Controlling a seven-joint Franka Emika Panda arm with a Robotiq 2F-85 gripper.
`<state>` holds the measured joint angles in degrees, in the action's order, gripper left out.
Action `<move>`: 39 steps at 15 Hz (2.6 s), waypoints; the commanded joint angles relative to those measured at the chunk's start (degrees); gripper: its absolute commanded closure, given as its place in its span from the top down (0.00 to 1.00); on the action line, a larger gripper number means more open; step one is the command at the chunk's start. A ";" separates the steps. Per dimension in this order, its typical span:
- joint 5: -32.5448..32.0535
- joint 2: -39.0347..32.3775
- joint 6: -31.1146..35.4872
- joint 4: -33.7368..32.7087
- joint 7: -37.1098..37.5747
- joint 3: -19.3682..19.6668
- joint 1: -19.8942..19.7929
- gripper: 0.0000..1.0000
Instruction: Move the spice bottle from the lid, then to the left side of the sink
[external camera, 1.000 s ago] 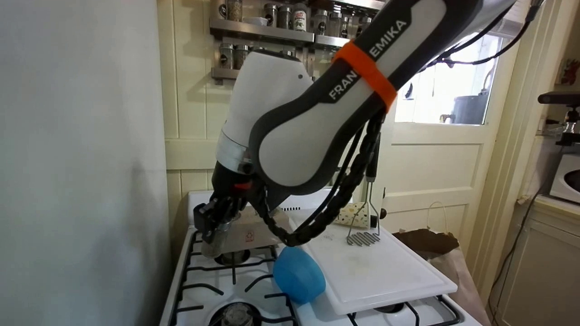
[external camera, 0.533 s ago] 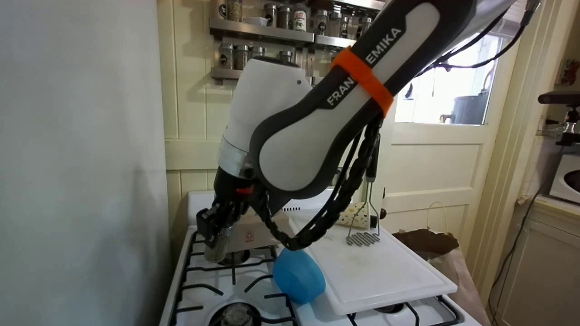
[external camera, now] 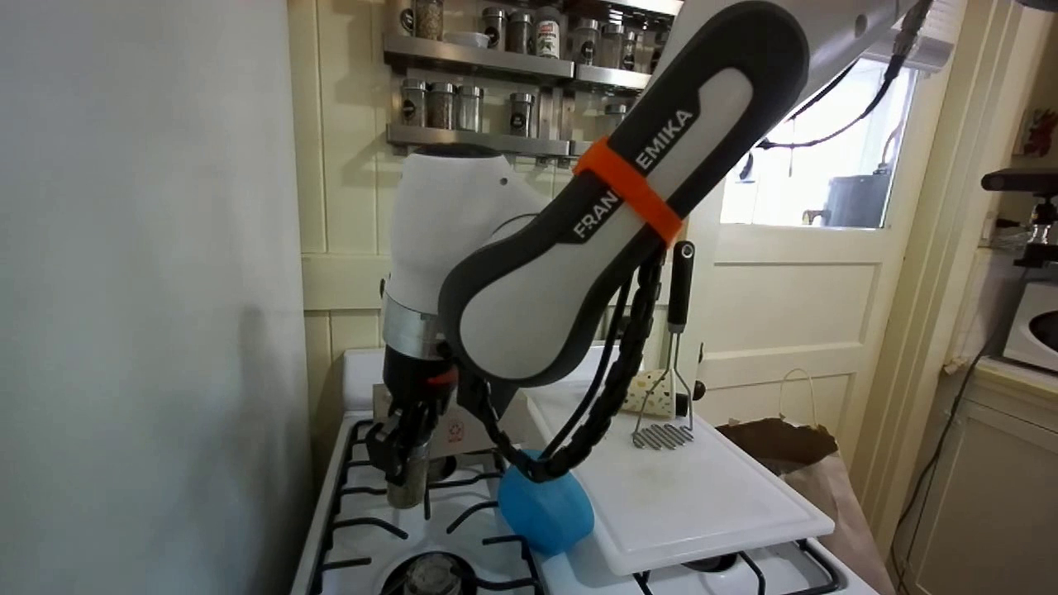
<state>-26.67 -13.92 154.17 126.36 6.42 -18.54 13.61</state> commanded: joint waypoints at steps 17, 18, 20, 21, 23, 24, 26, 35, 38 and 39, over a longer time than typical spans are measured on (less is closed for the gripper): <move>-0.34 -7.47 -9.33 -11.47 -3.01 6.59 9.86 0.23; 0.23 -7.51 -9.45 -11.24 -3.07 6.44 9.61 0.23; 0.96 -7.65 -10.30 -10.81 -3.06 6.30 9.41 0.23; 1.49 -7.98 -9.98 -10.57 -3.22 6.09 9.22 0.23; 1.95 -8.90 -8.54 -10.43 -3.19 6.12 9.09 0.23; 1.71 -9.36 -8.14 -10.45 -2.78 6.46 9.21 0.23; 2.07 -10.12 -8.28 -10.48 -2.71 6.79 9.09 0.23; 3.37 -11.83 -7.47 -10.91 -1.03 8.23 9.38 0.96; 3.14 -10.64 -8.01 -11.16 0.69 8.67 9.79 1.00; 3.46 -9.79 -7.67 -11.29 1.28 8.43 9.84 1.00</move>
<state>-23.95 -25.07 146.04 115.38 5.63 -10.80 22.14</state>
